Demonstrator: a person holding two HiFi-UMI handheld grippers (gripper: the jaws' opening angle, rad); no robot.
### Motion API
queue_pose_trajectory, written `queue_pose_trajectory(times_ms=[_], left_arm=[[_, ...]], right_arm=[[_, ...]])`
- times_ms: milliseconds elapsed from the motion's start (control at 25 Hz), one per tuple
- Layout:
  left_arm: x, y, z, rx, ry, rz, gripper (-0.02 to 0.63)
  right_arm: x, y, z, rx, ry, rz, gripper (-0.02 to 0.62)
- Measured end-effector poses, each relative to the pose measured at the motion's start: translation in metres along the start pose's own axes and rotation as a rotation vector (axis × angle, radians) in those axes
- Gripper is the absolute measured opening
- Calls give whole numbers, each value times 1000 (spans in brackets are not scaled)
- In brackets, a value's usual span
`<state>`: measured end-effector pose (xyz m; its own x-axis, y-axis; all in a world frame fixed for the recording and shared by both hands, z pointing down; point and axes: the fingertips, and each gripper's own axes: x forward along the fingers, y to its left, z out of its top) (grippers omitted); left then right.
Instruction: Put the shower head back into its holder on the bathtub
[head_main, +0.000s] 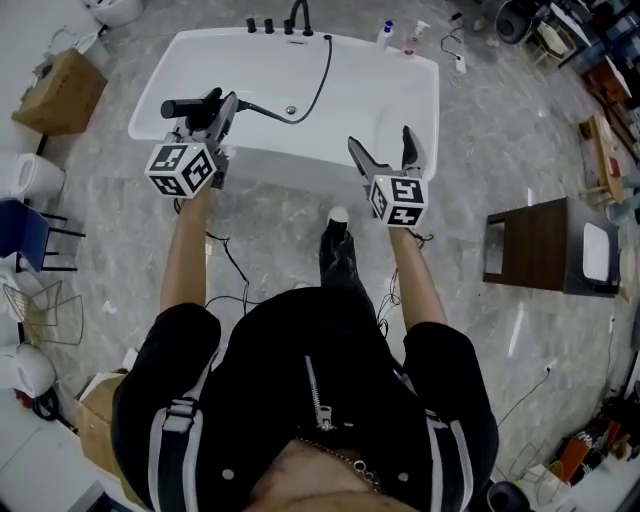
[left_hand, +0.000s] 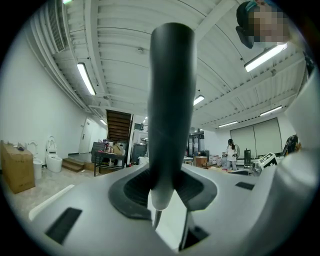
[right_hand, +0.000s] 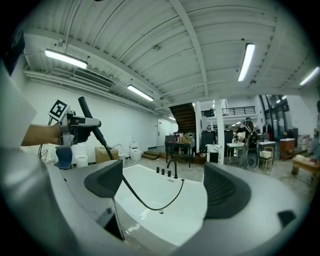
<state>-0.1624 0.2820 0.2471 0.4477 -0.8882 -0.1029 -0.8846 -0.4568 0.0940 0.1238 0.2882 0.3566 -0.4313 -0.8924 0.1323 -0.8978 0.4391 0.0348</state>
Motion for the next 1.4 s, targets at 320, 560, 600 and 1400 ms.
queue_pose_trajectory(times_ms=[320, 560, 600, 1400], left_arm=[[84, 35, 1, -24, 3, 24, 141], [159, 61, 4, -14, 14, 59, 141], [170, 67, 4, -19, 14, 69, 141], [290, 122, -4, -28, 41, 59, 141]], right_arm=[[93, -45, 8, -3, 18, 53, 508], [178, -87, 17, -6, 34, 120, 508], [193, -93, 19, -8, 36, 133, 508], [334, -126, 22, -14, 70, 213, 508]])
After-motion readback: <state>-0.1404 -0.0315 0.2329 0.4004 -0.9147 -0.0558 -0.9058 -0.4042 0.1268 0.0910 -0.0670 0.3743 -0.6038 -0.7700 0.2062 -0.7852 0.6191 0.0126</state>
